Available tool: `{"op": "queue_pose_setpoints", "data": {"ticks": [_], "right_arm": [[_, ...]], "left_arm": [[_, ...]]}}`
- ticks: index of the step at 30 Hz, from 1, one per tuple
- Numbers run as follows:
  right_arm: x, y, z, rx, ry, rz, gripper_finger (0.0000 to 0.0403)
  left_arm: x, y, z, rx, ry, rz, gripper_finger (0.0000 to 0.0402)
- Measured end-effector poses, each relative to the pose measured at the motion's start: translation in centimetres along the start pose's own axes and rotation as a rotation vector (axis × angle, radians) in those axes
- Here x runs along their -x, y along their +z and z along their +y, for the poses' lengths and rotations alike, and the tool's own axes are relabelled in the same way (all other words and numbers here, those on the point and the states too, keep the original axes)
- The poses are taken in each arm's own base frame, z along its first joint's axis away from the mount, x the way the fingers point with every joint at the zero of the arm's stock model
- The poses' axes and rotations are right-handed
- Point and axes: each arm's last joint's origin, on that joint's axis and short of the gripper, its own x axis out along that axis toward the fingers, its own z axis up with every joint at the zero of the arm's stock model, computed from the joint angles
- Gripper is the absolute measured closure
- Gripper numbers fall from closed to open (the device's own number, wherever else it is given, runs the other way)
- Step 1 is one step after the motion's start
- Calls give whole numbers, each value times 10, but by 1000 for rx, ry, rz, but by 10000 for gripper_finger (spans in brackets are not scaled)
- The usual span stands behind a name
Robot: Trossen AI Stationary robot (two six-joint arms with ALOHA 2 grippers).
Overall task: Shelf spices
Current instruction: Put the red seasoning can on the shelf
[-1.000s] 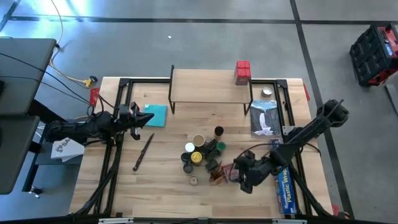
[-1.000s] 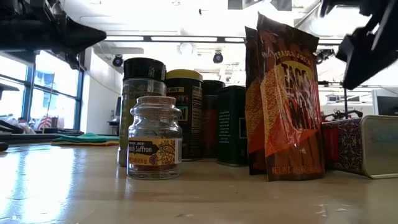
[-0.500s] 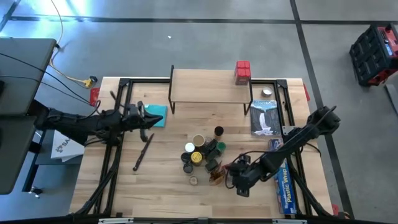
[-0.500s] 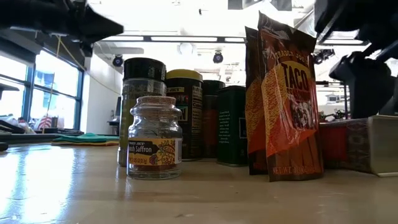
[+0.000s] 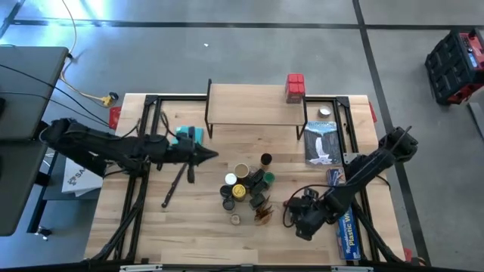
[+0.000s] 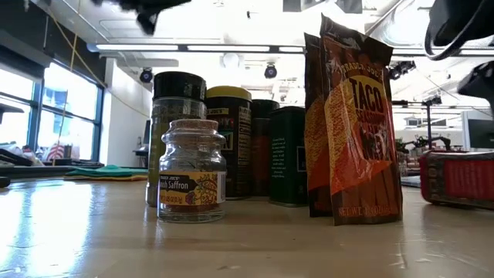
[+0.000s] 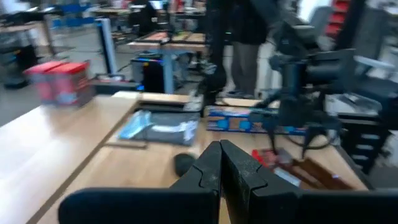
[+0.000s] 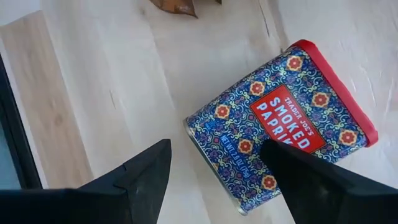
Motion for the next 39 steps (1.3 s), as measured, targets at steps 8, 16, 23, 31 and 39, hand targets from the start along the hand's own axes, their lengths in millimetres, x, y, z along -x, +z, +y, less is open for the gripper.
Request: {"op": "queue_pose_setpoints", "data": {"ticks": [8, 16, 23, 31, 39], "right_arm": [[3, -15, 11, -36, 25, -20, 135], [5, -23, 19, -122, 36, -85, 135], [6, -23, 19, -143, 8, -174, 135], [37, -15, 36, -188, -14, -276, 135], [54, -67, 29, -318, -175, -280, 135]], "left_arm": [[-42, 28, -48, -33, -122, 19, 401], [-94, 35, -88, -56, -214, 62, 401], [-139, 23, -115, -31, -263, 114, 401], [-182, 7, -154, 54, -307, 154, 401], [-225, -19, -180, 136, -315, 330, 401]]}}
